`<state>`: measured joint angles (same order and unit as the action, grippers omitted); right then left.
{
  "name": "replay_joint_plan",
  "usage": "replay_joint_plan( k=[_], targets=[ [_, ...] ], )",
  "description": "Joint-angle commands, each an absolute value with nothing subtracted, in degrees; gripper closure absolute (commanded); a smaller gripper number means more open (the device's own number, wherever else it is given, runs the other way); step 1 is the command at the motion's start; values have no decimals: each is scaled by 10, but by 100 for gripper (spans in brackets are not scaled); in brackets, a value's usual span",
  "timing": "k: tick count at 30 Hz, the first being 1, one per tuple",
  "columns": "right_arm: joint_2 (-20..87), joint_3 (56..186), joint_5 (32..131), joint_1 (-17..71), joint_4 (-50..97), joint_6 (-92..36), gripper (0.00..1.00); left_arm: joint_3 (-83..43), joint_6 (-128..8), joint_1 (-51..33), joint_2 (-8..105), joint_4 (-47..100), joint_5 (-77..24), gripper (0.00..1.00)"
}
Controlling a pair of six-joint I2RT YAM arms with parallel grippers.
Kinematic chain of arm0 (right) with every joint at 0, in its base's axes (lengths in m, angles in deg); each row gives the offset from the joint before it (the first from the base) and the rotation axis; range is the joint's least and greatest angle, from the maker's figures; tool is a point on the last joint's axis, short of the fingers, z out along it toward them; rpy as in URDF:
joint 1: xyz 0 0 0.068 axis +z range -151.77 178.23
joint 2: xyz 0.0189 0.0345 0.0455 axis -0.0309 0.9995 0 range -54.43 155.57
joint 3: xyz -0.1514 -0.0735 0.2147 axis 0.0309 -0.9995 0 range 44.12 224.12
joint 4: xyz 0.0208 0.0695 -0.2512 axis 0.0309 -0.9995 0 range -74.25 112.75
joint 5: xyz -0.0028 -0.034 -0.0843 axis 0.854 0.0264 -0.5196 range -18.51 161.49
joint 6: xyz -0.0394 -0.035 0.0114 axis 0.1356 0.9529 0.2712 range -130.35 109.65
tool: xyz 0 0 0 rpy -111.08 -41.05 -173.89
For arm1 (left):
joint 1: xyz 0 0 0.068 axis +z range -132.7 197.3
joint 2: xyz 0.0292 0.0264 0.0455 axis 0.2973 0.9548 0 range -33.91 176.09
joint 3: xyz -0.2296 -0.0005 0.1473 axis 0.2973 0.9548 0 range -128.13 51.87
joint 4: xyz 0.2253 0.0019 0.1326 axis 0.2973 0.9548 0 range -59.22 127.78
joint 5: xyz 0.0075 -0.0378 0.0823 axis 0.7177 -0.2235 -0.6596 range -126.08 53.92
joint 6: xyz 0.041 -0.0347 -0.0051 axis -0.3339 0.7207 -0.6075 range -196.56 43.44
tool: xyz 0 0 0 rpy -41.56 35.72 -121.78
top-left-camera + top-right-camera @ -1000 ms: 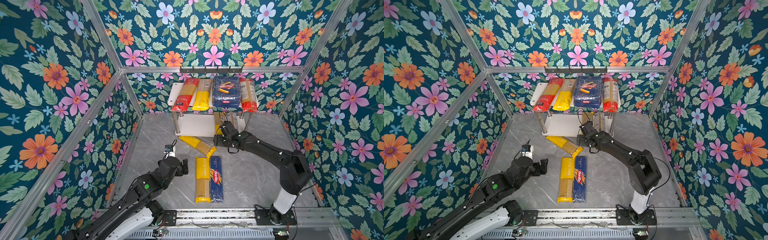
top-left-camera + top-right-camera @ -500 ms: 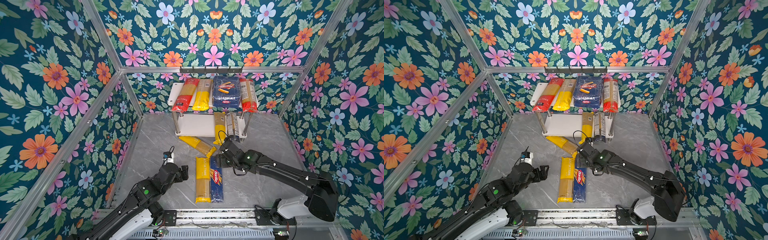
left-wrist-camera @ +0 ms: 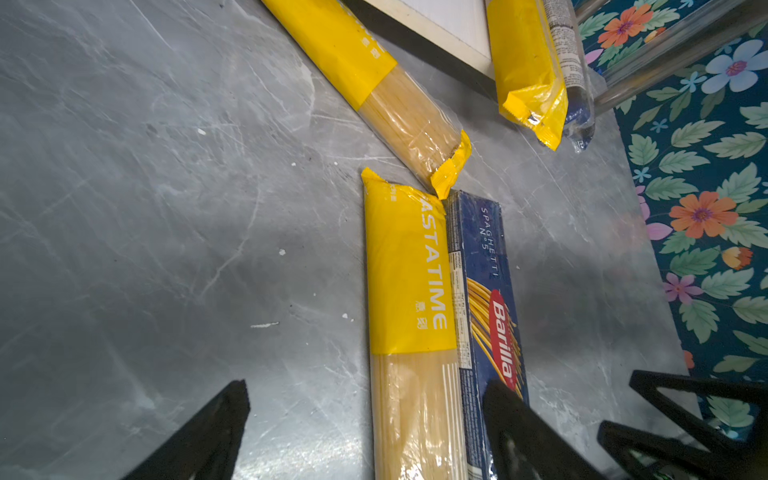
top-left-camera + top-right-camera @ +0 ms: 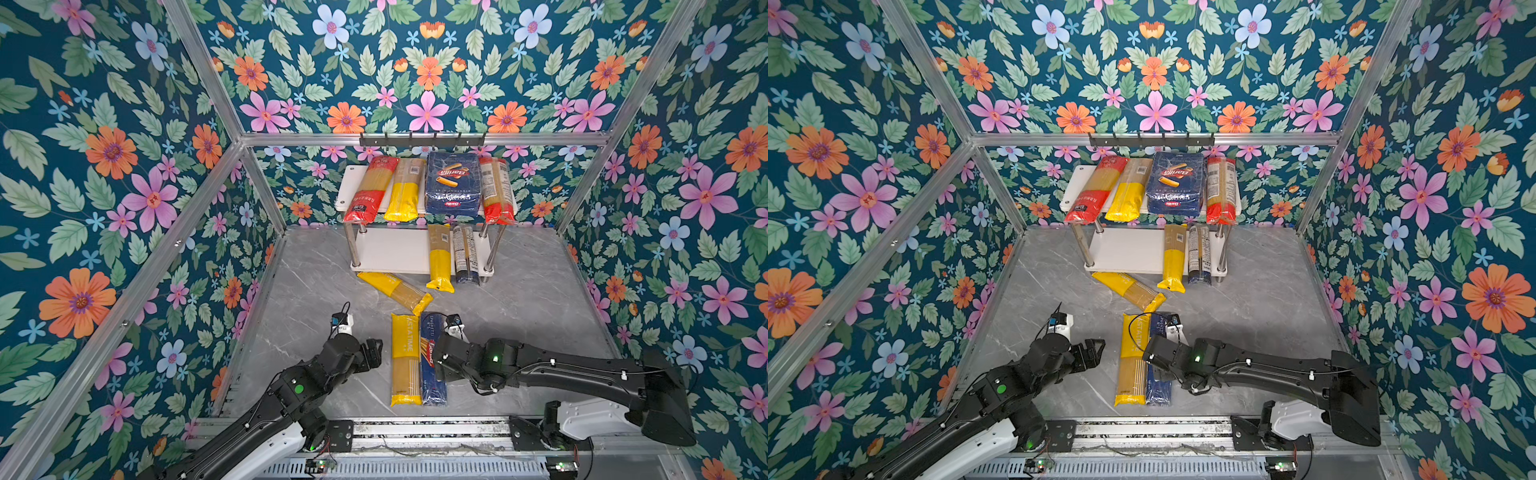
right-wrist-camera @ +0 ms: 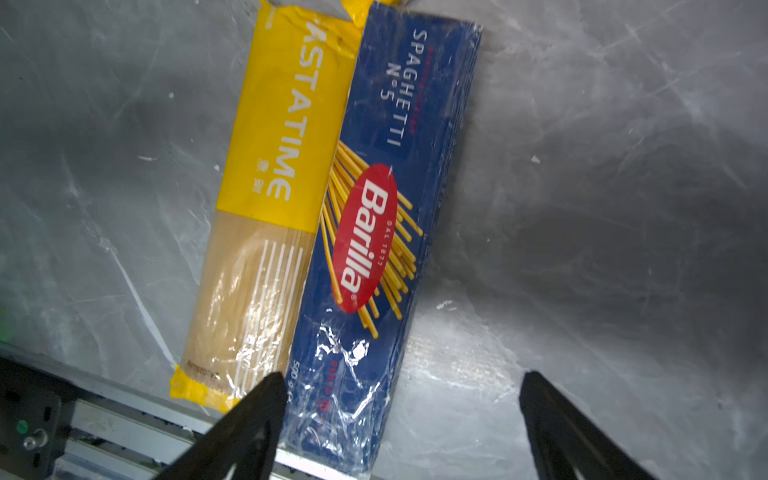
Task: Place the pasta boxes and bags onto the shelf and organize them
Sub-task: 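Lower the right gripper onto the blue Barilla box and grasp it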
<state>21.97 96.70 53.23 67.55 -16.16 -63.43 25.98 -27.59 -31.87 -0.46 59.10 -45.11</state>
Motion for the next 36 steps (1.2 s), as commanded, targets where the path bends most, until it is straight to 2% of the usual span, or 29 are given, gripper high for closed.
replay_joint_plan(
  k=[1, 15, 26, 36],
  targets=[
    [230, 960, 531, 693, -163, -685, 11, 268, -264, -325, -3, 555, -437, 10],
    [251, 925, 587, 714, -84, -717, 11, 271, -267, -346, 36, 525, -439, 10],
    [345, 952, 594, 743, -78, -745, 11, 245, -288, -346, 43, 554, -465, 9],
    [366, 948, 590, 743, -89, -756, 11, 247, -284, -346, 23, 571, -477, 9]
  ],
)
